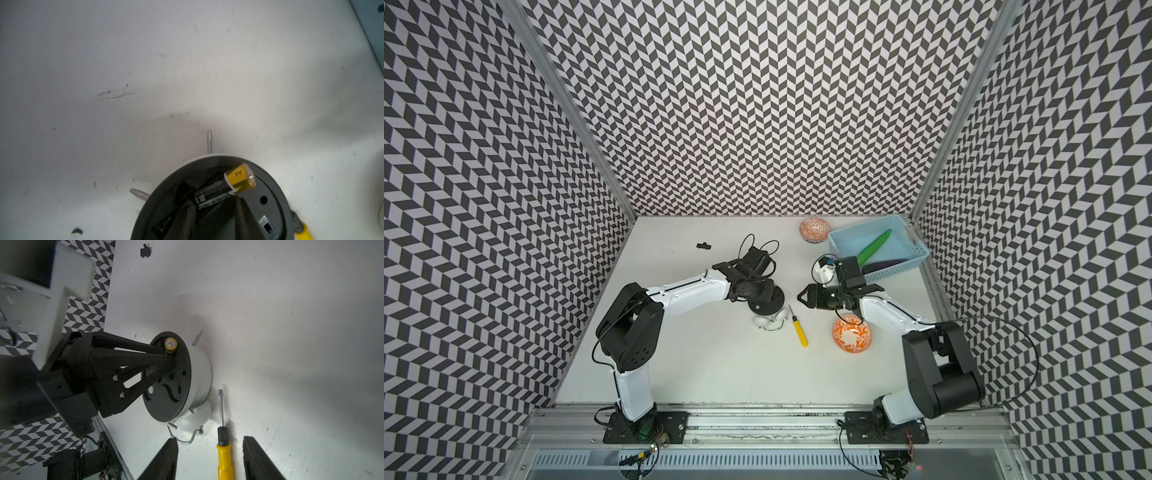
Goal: Remove the battery from the alarm
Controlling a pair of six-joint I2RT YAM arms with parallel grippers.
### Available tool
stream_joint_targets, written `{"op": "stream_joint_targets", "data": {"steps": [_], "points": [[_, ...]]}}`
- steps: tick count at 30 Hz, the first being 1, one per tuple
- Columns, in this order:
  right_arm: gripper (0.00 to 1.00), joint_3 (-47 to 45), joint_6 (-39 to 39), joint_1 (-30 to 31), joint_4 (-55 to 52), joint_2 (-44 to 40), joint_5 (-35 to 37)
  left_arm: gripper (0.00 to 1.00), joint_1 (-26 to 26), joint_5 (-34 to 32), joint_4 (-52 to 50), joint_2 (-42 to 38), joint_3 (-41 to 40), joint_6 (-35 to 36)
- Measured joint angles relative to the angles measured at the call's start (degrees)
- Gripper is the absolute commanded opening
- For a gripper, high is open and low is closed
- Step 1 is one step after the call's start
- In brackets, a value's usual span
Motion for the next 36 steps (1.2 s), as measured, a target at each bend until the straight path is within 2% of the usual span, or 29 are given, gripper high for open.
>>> {"op": "stream_joint_targets", "data": {"steps": [10, 19, 26, 28, 31, 32, 36], "points": [[0.44, 7.6, 2.6, 1.5, 6.7, 7.4, -4.5, 0.26, 1.0, 6.2, 7.6, -0.9, -4.2, 3.0], [0.46, 14.0, 4.5, 4.3, 9.3, 16.9, -8.7, 0.25, 2.3, 9.4, 11.3, -1.8, -6.9, 3.3], [0.32, 15.5, 5.9, 5.7, 10.9, 20.3, -9.0, 0.25, 2.3, 10.1, 11.8, -1.9, -7.2, 3.6], [0.24, 15.5, 6.1, 5.7, 11.1, 21.4, -9.1, 0.25, 2.3, 10.2, 12.1, -2.0, -7.4, 3.6], [0.09, 15.5, 6.3, 5.7, 11.2, 21.9, -9.1, 0.32, 2.3, 10.2, 12.2, -2.1, -7.5, 3.6], [0.07, 15.5, 6.5, 5.7, 11.2, 21.9, -8.9, 0.36, 2.4, 10.3, 12.1, -2.3, -7.5, 3.6], [0.08, 15.3, 6.5, 4.8, 10.1, 20.1, -8.5, 0.57, 2.4, 9.7, 11.2, -4.7, -7.8, 3.4]]}}
